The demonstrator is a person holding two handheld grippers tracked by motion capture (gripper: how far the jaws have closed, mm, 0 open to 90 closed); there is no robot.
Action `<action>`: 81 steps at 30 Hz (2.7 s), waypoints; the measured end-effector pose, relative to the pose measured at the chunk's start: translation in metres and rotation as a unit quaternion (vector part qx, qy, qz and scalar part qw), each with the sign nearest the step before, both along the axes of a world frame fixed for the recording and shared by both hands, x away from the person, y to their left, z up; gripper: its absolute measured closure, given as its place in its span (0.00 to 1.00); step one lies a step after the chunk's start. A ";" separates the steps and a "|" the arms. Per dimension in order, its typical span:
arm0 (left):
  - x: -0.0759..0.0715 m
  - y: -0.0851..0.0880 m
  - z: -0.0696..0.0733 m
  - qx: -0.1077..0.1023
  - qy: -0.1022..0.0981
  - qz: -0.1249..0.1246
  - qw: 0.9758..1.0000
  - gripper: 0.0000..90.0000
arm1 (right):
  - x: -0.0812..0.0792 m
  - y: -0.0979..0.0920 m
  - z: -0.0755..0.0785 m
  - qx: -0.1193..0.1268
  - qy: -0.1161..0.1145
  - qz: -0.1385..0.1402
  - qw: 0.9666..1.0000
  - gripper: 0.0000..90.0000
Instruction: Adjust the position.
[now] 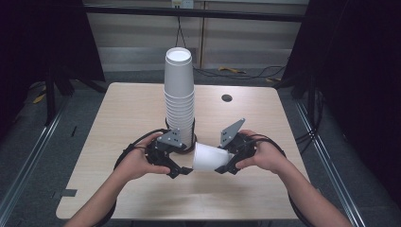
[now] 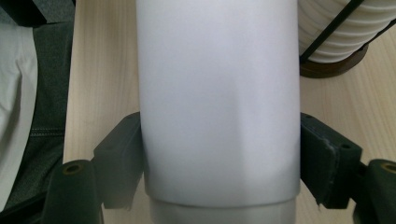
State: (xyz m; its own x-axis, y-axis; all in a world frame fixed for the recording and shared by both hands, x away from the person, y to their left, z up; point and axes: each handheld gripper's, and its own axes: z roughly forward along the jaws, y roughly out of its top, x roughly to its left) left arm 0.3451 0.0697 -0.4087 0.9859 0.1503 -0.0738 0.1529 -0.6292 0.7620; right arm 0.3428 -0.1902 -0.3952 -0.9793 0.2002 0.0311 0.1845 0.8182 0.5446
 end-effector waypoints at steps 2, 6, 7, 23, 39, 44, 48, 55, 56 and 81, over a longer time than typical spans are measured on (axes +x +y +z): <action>0.000 -0.002 -0.001 -0.006 0.010 0.001 1.000 0.16 | 0.001 0.000 0.002 0.000 -0.002 -0.004 1.000 0.27; 0.000 -0.005 -0.003 -0.012 0.012 0.001 1.000 0.16 | 0.001 0.001 0.003 0.015 -0.005 -0.002 1.000 0.27; 0.000 -0.006 -0.003 -0.014 0.011 0.001 1.000 0.16 | 0.001 0.002 0.004 0.017 -0.003 -0.004 1.000 0.27; 0.002 -0.008 -0.005 -0.020 0.000 -0.006 1.000 0.04 | -0.004 0.010 0.004 0.024 -0.005 0.032 0.999 0.27; 0.001 -0.005 -0.004 -0.035 0.012 -0.017 0.999 0.09 | -0.006 0.014 0.004 0.038 -0.019 0.051 0.998 0.27; 0.001 -0.005 -0.004 -0.035 0.012 -0.017 0.999 0.09 | -0.006 0.013 0.004 0.042 -0.016 0.048 0.998 0.27; 0.002 -0.004 -0.005 -0.040 0.013 -0.015 0.999 0.09 | -0.005 0.013 0.004 0.043 -0.019 0.049 0.998 0.27; 0.002 -0.003 -0.005 -0.043 0.015 -0.014 0.999 0.08 | -0.004 0.013 0.003 0.049 -0.017 0.048 0.998 0.27; 0.003 -0.003 -0.005 -0.043 0.016 -0.013 0.999 0.08 | -0.004 0.013 0.003 0.049 -0.017 0.048 0.998 0.27; 0.002 -0.006 0.006 -0.027 -0.016 -0.011 0.999 0.13 | -0.003 0.012 -0.004 0.054 -0.019 0.034 0.998 0.27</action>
State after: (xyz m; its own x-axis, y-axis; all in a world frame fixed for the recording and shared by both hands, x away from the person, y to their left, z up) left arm 0.3469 0.0635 -0.4023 0.9910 0.1245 -0.0495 0.1140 -0.5901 0.7993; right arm 0.3400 -0.1777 -0.3992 -0.9913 0.1312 0.0123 0.1091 0.7646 0.6352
